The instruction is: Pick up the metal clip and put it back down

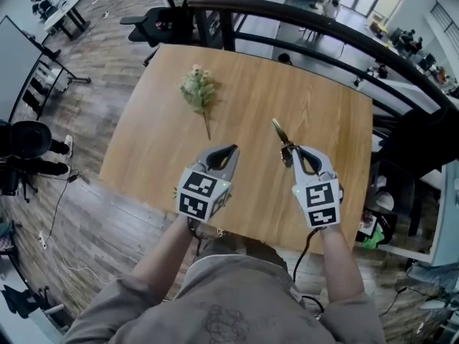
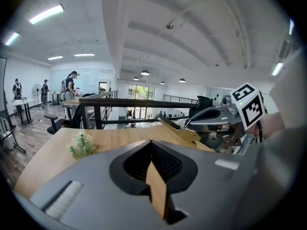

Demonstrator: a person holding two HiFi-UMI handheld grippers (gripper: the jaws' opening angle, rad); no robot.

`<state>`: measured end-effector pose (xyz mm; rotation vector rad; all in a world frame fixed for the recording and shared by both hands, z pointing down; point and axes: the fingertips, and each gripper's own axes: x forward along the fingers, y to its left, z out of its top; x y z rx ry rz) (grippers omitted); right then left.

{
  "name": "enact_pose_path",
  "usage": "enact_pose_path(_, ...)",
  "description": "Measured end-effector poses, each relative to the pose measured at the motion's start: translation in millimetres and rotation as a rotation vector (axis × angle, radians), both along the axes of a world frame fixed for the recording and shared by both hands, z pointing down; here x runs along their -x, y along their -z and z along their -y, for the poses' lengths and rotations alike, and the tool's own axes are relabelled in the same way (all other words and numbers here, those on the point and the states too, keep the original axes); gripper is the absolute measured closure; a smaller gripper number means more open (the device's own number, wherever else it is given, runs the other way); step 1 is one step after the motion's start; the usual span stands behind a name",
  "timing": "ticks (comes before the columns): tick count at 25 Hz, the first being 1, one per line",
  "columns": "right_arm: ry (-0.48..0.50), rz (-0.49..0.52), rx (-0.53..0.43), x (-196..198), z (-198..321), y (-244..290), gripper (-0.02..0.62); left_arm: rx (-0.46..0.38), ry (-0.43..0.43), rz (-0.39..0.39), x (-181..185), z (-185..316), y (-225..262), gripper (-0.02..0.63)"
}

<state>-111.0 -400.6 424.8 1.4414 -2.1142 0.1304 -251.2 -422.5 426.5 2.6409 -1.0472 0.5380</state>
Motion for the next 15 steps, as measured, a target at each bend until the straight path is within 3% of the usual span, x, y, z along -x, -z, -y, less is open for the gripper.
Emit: enact_pose_path(15,-0.101,0.171,-0.367,-30.1,-53.3,168.9,0.583,-0.297,-0.077,-0.046,-16.3,-22.3,131.6,0.604)
